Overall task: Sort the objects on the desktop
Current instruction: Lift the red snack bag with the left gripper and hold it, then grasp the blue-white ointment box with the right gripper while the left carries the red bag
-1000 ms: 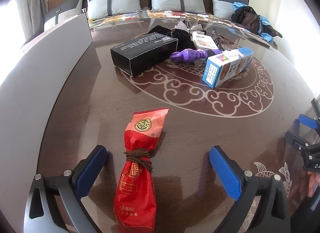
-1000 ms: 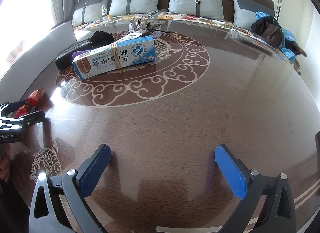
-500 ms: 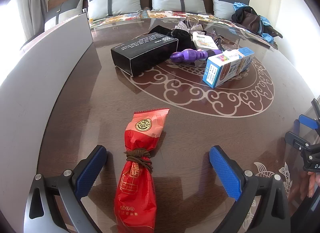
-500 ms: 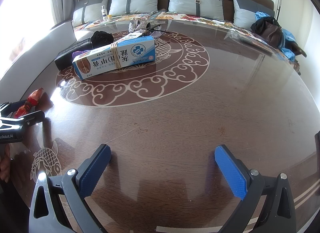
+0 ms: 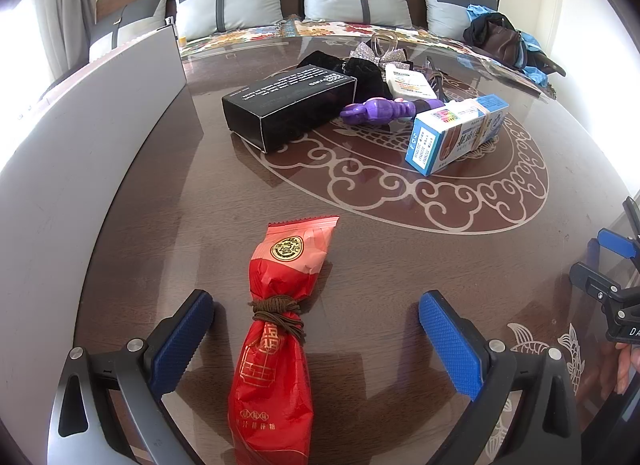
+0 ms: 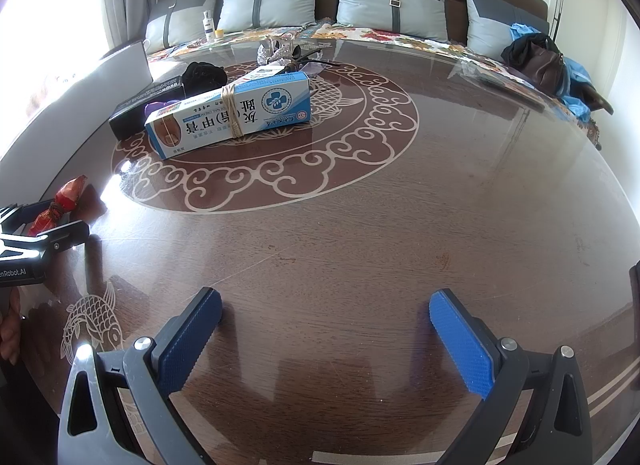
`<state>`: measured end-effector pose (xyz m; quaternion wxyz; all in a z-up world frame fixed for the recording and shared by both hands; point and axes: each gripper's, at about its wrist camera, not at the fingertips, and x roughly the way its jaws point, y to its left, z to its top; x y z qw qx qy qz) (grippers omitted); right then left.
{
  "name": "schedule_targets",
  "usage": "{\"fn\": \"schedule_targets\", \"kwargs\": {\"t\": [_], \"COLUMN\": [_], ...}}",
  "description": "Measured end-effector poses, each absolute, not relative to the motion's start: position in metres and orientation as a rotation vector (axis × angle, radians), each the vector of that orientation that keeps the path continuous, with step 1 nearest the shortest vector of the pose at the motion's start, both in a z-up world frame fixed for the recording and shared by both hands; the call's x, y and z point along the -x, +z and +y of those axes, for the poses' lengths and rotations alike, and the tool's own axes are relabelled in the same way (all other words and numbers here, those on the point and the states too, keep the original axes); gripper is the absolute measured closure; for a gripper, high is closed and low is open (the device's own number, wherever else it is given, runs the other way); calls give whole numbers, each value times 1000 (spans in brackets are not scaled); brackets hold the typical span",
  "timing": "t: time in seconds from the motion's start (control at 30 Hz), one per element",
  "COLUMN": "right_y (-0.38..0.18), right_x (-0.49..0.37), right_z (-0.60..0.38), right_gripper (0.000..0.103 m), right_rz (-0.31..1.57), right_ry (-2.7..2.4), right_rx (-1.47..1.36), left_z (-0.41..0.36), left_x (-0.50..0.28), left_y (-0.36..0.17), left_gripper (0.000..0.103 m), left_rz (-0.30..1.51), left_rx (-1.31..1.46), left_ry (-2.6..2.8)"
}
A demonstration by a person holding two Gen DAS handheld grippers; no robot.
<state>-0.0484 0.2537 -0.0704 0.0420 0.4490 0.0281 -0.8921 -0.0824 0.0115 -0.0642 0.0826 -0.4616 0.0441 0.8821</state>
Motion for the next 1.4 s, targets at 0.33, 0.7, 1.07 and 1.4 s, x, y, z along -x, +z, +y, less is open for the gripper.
{"fn": "schedule_targets", "kwargs": {"t": [0.33, 0.7, 1.07, 1.4], "right_y": [-70, -67, 14, -45], "right_x": [49, 61, 183, 194], "right_z": [254, 251, 186, 131], "right_gripper": [0, 0, 0, 0], "right_rz": [86, 87, -341, 365], "right_ry": [-2730, -2673, -2703, -2598], "right_rx": [-1374, -1488, -1353, -1400], "left_z": [11, 10, 10, 11], "left_x": [83, 83, 82, 83], "left_y": [-64, -64, -64, -63], "left_gripper": [0, 0, 0, 0], "left_rz": [131, 131, 131, 128], "left_rx": [1377, 1375, 1374, 1370], "left_ry": [2629, 2627, 2628, 2624]}}
